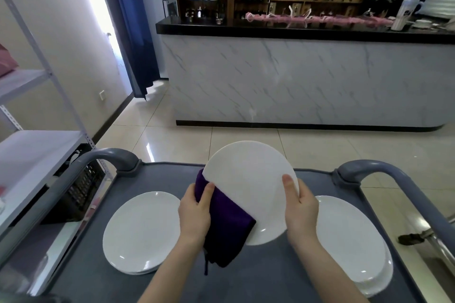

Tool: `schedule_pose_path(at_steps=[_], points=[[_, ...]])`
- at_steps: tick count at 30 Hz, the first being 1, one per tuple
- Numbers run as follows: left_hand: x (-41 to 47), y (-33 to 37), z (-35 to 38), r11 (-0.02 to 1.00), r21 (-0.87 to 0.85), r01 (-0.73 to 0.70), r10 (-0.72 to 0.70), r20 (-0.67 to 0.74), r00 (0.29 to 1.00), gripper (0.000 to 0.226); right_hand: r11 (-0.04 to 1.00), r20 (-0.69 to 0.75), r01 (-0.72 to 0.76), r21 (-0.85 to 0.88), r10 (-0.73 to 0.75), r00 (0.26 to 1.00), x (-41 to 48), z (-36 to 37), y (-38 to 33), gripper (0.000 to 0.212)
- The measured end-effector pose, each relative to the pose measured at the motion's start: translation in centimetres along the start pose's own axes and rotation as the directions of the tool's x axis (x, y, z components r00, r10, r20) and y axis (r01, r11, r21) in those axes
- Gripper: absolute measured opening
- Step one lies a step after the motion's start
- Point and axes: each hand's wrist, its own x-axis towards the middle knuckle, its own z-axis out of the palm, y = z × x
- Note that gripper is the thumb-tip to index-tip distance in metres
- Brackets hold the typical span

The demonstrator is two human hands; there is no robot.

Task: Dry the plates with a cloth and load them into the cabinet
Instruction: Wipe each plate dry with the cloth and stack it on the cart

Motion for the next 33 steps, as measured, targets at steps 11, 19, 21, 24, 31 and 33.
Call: schedule_pose_path(at_steps=[11, 19, 21, 24, 31, 33], points=[[2.3, 4.0, -0.7, 0.789, 0.327, -0.520, 0.297, 0.537, 0.789, 0.008, 0.873, 0.598, 0.396, -0.284, -0.161, 0.785, 2.5, -1.6, -4.1, 0.034], [1.0, 2.3, -0.2, 0.999, -0.024, -0.046, 0.047, 0.081, 0.996, 0.015, 0.994, 0.110, 0.097, -0.052, -0.091, 0.990, 0.8, -0.6, -3.5, 0.055], [0.1, 1.5, 0.3, 0.971, -0.201, 0.127, -0.103, 0.124, 0.987, 0.019, 0.999, -0.039, 0.004, 0.048, -0.002, 0.999, 0.2, 0.3, -3.0, 0.057], [-1.0, 0.7, 0.5, 0.925, -0.324, 0.197, -0.128, 0.222, 0.967, 0.027, 0.991, -0.117, -0.072, 0.110, 0.085, 0.989, -0.3, 1.0, -2.1, 0.056], [0.6, 2.2, -2.1, 0.992, -0.125, -0.012, 0.044, 0.254, 0.966, 0.026, 0.982, 0.389, 0.119, -0.146, -0.053, 0.920, 3.0, -1.8, -3.8, 0.017], [1.1, 3.5, -2.5, 0.990, 0.014, -0.143, 0.127, 0.374, 0.918, 0.025, 0.922, 0.509, 0.268, -0.281, -0.094, 0.856, 3.9, -1.4, -5.1, 0.017]])
